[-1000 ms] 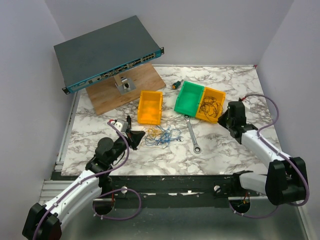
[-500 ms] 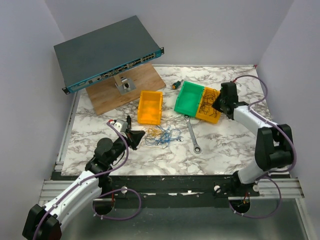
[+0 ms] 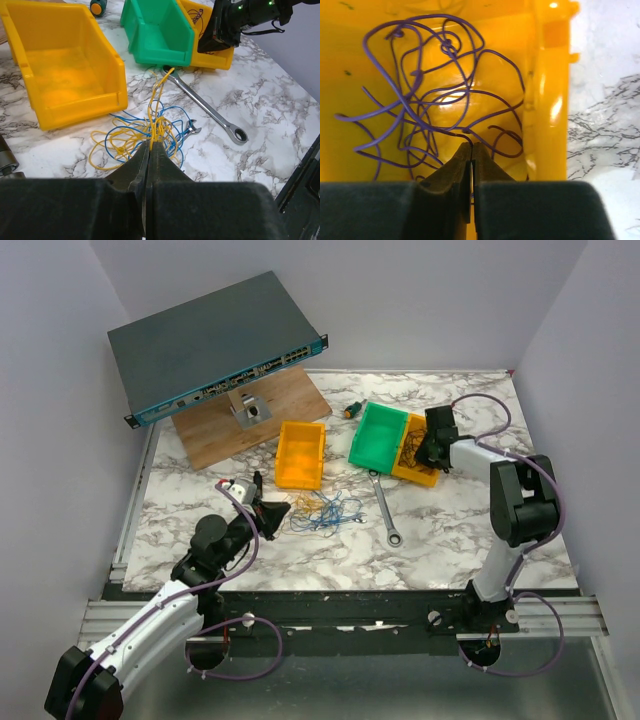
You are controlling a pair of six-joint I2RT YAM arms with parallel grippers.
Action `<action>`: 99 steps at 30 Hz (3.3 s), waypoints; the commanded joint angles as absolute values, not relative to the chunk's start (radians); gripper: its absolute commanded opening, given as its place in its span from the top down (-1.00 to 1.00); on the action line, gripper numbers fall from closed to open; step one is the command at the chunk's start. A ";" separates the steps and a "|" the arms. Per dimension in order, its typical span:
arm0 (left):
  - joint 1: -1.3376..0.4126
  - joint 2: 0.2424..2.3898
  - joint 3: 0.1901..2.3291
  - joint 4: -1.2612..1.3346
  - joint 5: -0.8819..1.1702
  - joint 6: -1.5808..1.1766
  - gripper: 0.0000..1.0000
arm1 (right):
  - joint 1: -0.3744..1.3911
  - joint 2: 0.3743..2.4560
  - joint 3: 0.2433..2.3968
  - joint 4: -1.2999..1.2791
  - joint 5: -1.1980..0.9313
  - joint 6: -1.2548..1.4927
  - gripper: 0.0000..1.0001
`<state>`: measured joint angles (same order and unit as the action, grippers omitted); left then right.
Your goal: Untangle the cables
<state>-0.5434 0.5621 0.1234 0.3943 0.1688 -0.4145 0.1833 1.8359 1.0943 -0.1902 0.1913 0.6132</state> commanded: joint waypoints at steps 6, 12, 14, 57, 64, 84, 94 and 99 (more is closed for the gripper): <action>-0.546 0.553 0.146 0.403 0.184 -0.400 1.00 | 0.221 1.713 1.109 -0.269 0.276 0.593 0.33; -0.545 0.579 0.154 0.409 0.197 -0.400 1.00 | 0.221 1.554 1.062 -0.291 0.316 0.567 0.06; -0.546 0.572 0.154 0.412 0.197 -0.400 1.00 | 0.221 1.524 1.051 -0.277 0.311 0.539 -0.14; -0.548 0.613 0.170 0.424 0.259 -0.384 1.00 | 0.221 1.813 1.136 -0.109 0.225 0.573 0.62; -0.551 0.620 0.175 0.432 0.302 -0.383 1.00 | 0.241 1.579 1.017 -0.057 0.105 0.487 -0.05; -0.633 0.699 0.191 0.544 0.453 -0.363 1.00 | 0.666 1.213 0.659 0.265 -0.607 0.218 -0.31; -0.647 0.708 0.187 0.570 0.466 -0.355 1.00 | 0.767 1.314 0.662 0.344 -0.585 0.215 -0.15; -0.649 0.713 0.196 0.546 0.438 -0.349 1.00 | 0.810 1.357 0.677 0.339 -0.518 0.202 0.29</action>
<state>-0.6437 0.7113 0.1692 0.5316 0.4320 -0.3687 0.7830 1.3315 0.6514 0.3061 -0.5625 0.2203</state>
